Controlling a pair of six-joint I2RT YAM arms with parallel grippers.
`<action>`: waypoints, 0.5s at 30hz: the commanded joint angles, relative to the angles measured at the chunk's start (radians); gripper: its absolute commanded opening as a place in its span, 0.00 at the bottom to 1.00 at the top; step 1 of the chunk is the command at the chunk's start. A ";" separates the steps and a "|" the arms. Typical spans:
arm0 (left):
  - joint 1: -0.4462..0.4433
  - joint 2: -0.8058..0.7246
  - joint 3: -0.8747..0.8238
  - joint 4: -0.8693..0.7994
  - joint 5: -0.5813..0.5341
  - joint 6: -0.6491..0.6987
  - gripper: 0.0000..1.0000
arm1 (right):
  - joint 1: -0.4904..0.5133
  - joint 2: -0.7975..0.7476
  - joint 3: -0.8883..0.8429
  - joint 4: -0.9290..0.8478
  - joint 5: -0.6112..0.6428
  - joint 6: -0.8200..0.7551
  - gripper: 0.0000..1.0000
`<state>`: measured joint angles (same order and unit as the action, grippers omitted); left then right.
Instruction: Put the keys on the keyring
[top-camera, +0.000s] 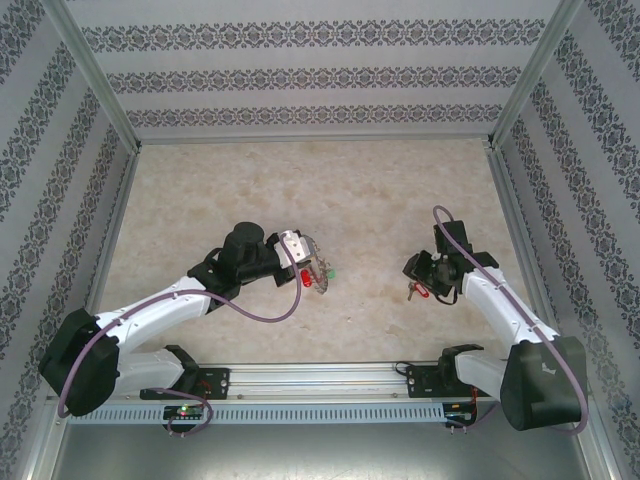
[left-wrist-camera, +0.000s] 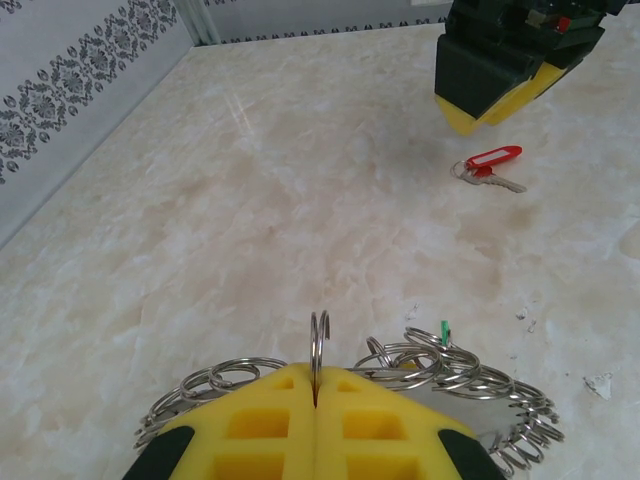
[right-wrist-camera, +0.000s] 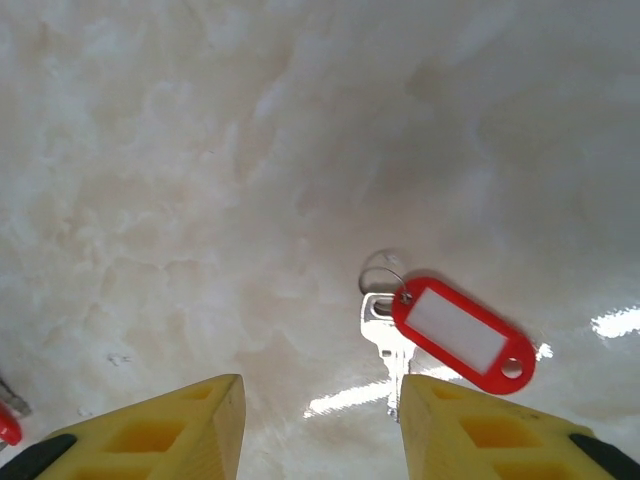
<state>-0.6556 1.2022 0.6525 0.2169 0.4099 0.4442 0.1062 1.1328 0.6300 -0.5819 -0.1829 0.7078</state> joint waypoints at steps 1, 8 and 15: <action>-0.015 -0.018 -0.003 0.079 0.022 -0.007 0.00 | -0.013 0.031 -0.014 -0.049 0.053 0.039 0.46; -0.015 -0.015 0.001 0.060 0.042 -0.006 0.00 | -0.009 0.158 0.034 -0.025 0.025 -0.030 0.42; -0.015 -0.009 0.018 0.037 0.074 -0.007 0.00 | -0.011 0.321 0.155 -0.016 0.067 -0.123 0.42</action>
<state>-0.6556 1.2022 0.6518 0.2176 0.4438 0.4438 0.1062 1.4166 0.7338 -0.5938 -0.1581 0.6418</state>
